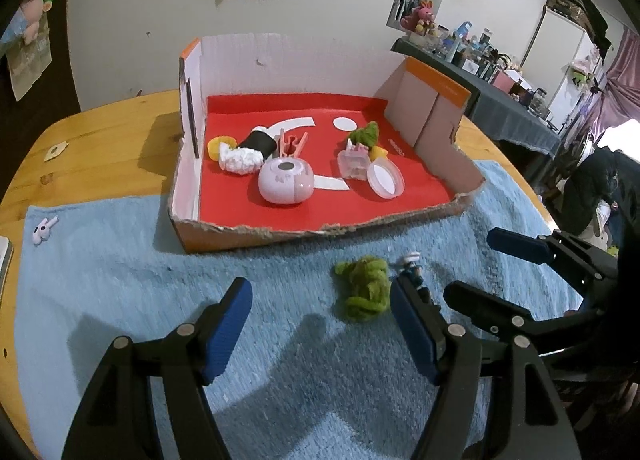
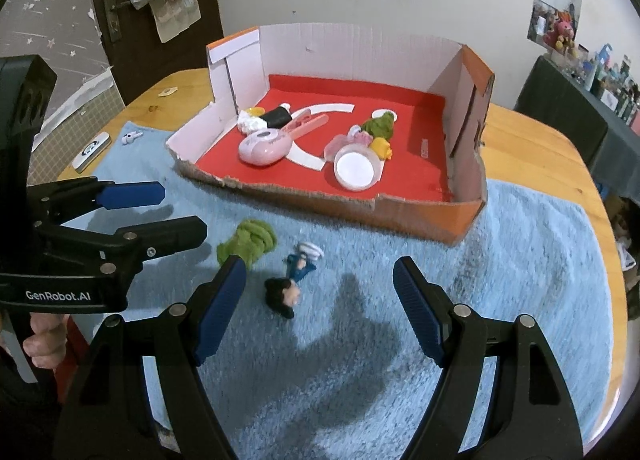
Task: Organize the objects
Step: 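Withdraw both tools from the box toward the toys left on the towel, then grasp the green plush frog with the left tool while the right tool grasps the black-haired figurine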
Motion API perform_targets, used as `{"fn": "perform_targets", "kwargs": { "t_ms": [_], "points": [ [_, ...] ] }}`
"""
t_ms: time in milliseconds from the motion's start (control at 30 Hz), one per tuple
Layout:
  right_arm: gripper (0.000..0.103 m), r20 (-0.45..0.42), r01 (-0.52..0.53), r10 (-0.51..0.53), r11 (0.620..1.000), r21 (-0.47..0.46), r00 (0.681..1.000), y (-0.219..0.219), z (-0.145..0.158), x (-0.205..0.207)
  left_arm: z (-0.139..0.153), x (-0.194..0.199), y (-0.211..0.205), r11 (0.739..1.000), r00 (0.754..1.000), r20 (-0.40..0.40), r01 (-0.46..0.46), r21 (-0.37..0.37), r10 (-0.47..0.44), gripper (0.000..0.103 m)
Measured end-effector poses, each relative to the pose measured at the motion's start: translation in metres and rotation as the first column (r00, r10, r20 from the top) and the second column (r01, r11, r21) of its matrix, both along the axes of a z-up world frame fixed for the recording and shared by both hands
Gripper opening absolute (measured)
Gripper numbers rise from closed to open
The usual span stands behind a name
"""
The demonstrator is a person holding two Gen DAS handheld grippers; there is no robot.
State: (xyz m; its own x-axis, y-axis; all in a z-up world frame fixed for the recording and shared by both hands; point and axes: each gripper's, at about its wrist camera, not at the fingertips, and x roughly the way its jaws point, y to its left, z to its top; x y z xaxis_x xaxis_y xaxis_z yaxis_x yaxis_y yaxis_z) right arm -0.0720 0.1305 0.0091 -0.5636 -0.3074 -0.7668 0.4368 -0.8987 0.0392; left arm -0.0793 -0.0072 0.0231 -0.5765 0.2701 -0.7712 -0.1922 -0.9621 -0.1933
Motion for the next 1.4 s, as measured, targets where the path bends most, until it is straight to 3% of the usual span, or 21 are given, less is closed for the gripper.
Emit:
{"fn": "perform_targets", "kwargs": {
  "t_ms": [167, 467, 767, 867, 1400],
  "points": [
    [0.075, 0.009, 0.000, 0.000, 1.000, 0.004, 1.000, 0.000, -0.006, 0.004, -0.003, 0.003, 0.000, 1.000, 1.000, 0.002, 0.005, 0.008, -0.005, 0.073],
    [0.050, 0.039, -0.017, 0.017, 1.000, 0.006, 0.999, -0.005, -0.017, 0.009, -0.006, 0.008, 0.003, 0.999, 0.999, 0.009, 0.038, 0.018, -0.038, 0.051],
    [0.050, 0.062, -0.045, 0.045, 0.999, 0.004, 0.997, -0.013, -0.026, 0.010, -0.005, 0.011, 0.012, 0.996, 0.996, 0.002, 0.086, 0.030, -0.086, 0.050],
    [0.045, 0.071, -0.047, 0.047, 0.999, 0.003, 0.996, -0.014, -0.030, 0.007, -0.009, 0.009, 0.017, 0.995, 0.995, 0.014, 0.098, 0.026, -0.099, 0.042],
    [0.038, 0.091, -0.063, 0.063, 0.998, 0.001, 0.994, -0.017, -0.040, -0.001, -0.021, -0.008, 0.034, 0.991, 0.990, 0.052, 0.129, 0.025, -0.130, 0.042]
  ]
}}
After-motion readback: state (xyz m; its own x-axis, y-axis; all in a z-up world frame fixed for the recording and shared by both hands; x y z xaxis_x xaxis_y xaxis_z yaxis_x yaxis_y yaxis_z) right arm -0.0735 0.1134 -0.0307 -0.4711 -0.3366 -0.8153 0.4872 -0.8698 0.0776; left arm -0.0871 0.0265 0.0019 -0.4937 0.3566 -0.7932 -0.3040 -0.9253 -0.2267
